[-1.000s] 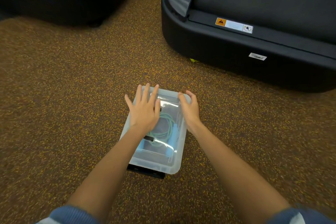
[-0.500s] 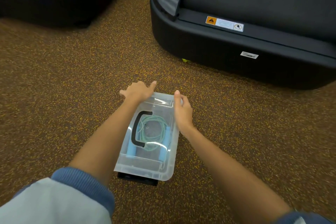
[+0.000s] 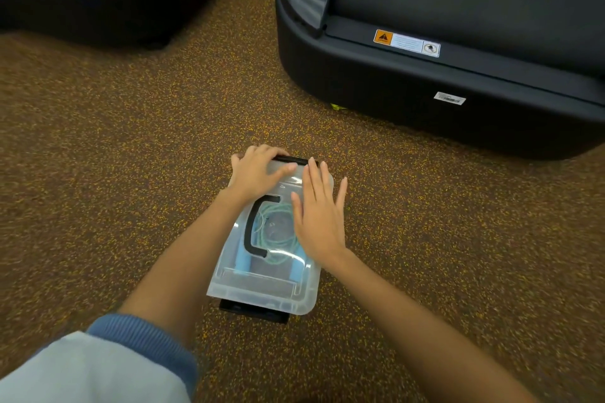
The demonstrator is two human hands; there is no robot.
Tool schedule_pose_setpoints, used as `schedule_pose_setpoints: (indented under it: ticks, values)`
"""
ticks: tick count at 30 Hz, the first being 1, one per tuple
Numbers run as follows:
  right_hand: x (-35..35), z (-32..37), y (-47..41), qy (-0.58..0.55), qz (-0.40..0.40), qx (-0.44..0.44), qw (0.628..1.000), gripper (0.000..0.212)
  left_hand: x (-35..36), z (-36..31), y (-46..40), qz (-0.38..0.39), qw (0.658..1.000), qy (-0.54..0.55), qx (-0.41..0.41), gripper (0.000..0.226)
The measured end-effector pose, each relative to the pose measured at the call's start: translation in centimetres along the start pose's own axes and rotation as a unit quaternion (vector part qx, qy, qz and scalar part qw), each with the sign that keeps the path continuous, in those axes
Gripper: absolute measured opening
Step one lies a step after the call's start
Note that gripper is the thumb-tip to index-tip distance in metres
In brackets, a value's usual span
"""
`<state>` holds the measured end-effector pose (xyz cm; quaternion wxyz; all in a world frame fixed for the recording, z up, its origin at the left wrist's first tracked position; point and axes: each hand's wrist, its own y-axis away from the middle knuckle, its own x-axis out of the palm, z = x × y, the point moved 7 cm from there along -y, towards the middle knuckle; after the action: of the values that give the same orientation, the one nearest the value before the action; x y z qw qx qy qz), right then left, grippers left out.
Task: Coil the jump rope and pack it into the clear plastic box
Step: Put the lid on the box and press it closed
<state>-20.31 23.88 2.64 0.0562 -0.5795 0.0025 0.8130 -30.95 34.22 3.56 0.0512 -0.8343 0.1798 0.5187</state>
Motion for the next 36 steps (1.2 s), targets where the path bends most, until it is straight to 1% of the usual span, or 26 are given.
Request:
schedule_pose_setpoints:
  ticks: [2,6,9,11,18,21,29,32,36]
  values:
    - [0.2,-0.2,0.4,-0.017,0.005,0.014,1.000,0.061,-0.1,-0.2,0.9,0.019,0.998,-0.011,0.052,0.058]
    - [0.0,-0.5,0.6,-0.056,-0.011,0.040,0.998,0.060,0.1,0.7,1.9,0.043,0.994,-0.037,0.095,0.072]
    - [-0.2,-0.5,0.7,-0.068,-0.027,0.049,0.996,0.061,0.4,0.6,2.5,0.014,0.992,-0.058,0.107,0.090]
    - [-0.4,-0.4,0.7,-0.067,-0.032,0.047,0.996,0.063,0.5,0.5,2.7,-0.008,0.992,-0.071,0.107,0.096]
    - [-0.3,-0.5,0.7,-0.060,-0.037,0.053,0.996,0.064,0.4,0.0,2.8,-0.049,0.989,-0.077,0.113,0.090]
    - [-0.2,-0.6,0.7,-0.058,-0.037,0.055,0.996,0.065,0.3,-0.2,2.8,-0.064,0.989,-0.077,0.113,0.084]
    - [-0.1,-0.5,0.7,-0.054,-0.040,0.050,0.996,0.065,0.2,-0.4,2.8,-0.089,0.989,-0.061,0.106,0.068]
    - [-0.2,-0.5,0.6,-0.045,-0.043,0.044,0.997,0.064,0.2,-0.3,2.8,-0.094,0.988,-0.061,0.104,0.069]
    - [-0.2,-0.2,0.5,-0.016,-0.033,0.030,0.999,0.061,0.4,-0.5,3.5,-0.094,0.990,-0.088,0.065,0.059]
